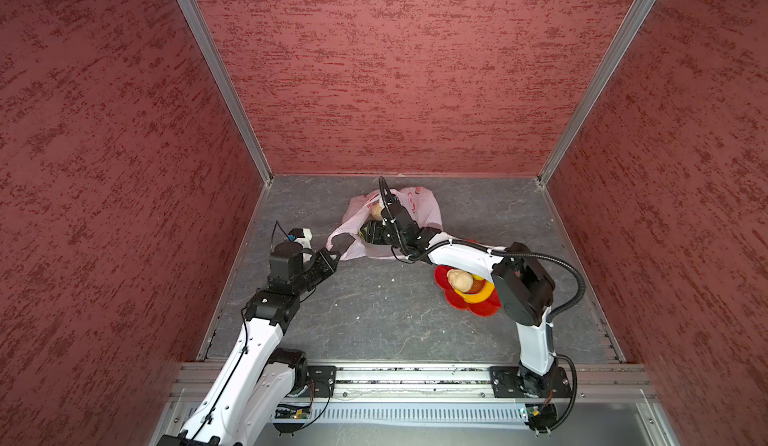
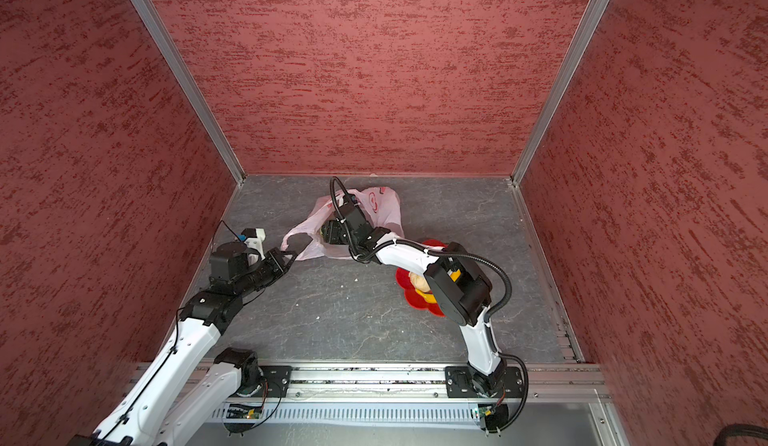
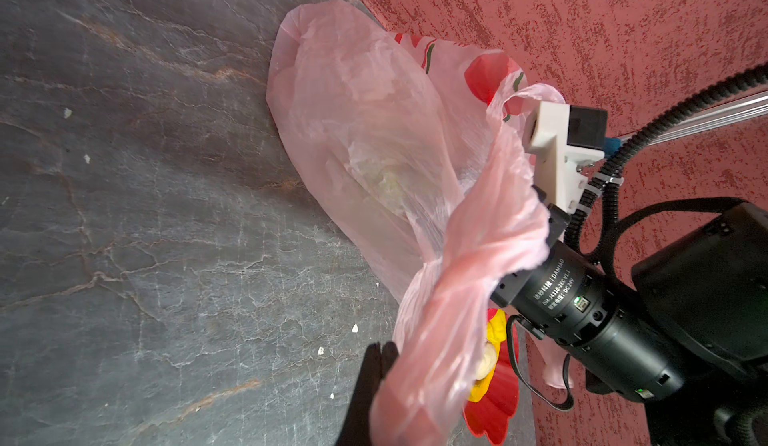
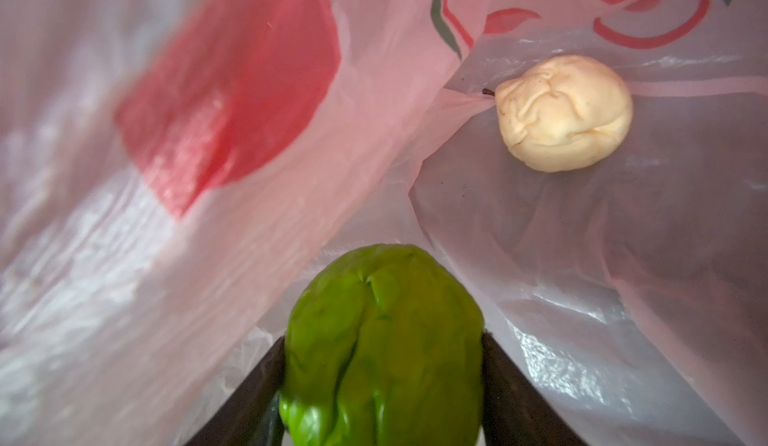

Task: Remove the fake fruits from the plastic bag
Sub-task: 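Lift the green fruit out of the bag and carry it over the red plate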

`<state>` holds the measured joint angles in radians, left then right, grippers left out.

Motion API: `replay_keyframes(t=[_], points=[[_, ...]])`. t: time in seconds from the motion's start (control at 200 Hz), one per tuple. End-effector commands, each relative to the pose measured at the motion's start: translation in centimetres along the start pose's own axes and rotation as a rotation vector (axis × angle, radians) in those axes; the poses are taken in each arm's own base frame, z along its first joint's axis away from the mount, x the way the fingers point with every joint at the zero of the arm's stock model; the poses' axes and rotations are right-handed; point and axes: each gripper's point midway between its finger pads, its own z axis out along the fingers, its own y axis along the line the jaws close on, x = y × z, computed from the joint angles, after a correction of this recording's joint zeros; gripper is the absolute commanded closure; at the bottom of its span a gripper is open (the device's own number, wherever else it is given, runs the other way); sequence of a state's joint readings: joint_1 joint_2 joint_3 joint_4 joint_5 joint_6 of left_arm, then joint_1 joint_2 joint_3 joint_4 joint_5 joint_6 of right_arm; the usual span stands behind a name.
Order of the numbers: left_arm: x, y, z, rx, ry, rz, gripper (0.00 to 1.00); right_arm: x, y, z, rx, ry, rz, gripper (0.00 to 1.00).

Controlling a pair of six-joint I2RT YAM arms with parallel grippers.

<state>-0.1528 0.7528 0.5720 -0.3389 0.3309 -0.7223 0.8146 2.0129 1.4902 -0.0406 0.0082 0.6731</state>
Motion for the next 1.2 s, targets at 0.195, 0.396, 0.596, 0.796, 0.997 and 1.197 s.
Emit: replay_keyframes(t=[0.195,0.396,0.596,0.796,0.997,1.197], points=[[-0.3,-0.2,0.0,0.01,-0.024,0.013,1.0,-1.4,2.1,-5.4,-0.019,-0.01,-0.086,0.63],[-0.3,-0.2,0.2,0.013,-0.018,0.018,1.0,-1.6,3.6,-8.3,-0.064,0.028,-0.122,0.63],[-0.3,-0.2,0.2,0.018,-0.026,0.02,1.0,-2.6,4.3,-11.9,-0.066,0.02,-0.143,0.64],[-0.4,-0.6,0.0,0.035,-0.031,0.021,1.0,-4.5,3.7,-16.4,-0.017,-0.063,-0.16,0.64],[-0.4,-0.7,-0.3,0.043,-0.036,0.026,1.0,-6.2,1.5,-21.6,0.094,-0.143,-0.156,0.64],[-0.5,-0.9,-0.2,0.049,-0.034,0.025,1.0,-6.9,-1.3,-26.2,0.196,-0.208,-0.122,0.65]])
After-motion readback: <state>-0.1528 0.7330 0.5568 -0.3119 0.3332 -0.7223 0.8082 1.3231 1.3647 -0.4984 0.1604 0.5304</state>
